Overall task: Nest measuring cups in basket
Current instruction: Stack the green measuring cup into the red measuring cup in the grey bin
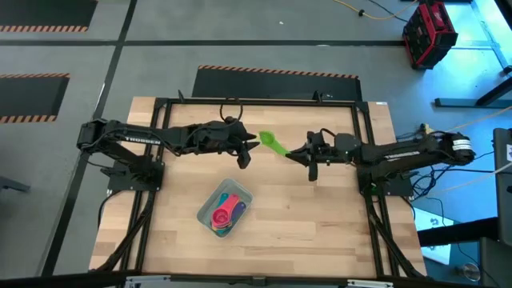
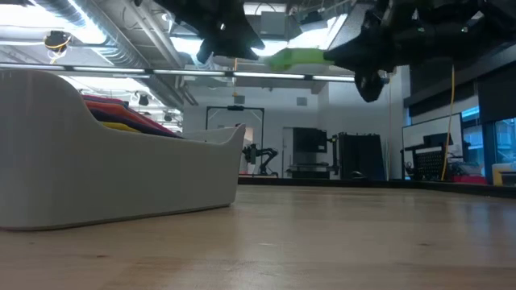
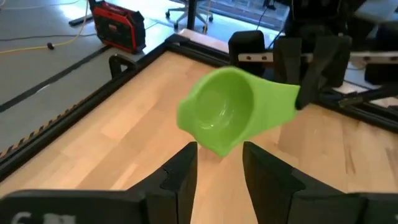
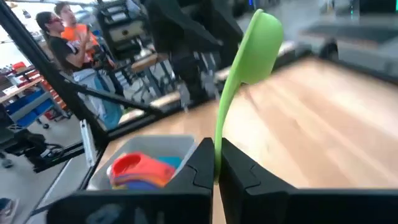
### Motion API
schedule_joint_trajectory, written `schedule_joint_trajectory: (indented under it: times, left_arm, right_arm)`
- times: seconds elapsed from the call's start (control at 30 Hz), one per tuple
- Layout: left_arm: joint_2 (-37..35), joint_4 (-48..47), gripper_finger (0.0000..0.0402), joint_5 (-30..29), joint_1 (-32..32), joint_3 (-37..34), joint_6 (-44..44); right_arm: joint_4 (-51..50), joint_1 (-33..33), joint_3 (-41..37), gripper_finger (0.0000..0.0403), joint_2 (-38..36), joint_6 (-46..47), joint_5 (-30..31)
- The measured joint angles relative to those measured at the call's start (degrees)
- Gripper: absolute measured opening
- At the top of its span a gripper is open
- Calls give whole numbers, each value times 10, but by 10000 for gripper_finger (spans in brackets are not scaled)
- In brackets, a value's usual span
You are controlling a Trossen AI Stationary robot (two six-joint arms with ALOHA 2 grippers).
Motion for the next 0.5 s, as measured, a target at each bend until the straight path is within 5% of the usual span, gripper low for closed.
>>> schedule_joint_trajectory:
  times: [0.27, 0.5]
  left_arm:
    - [0, -8, 121, -1, 0, 0, 0]
    - [0, -8, 121, 19, 0, 0, 0]
  right_arm:
    - [-186, -52, 0, 8, -102, 135, -146]
    - [-214, -66, 0, 8, -116, 289, -331]
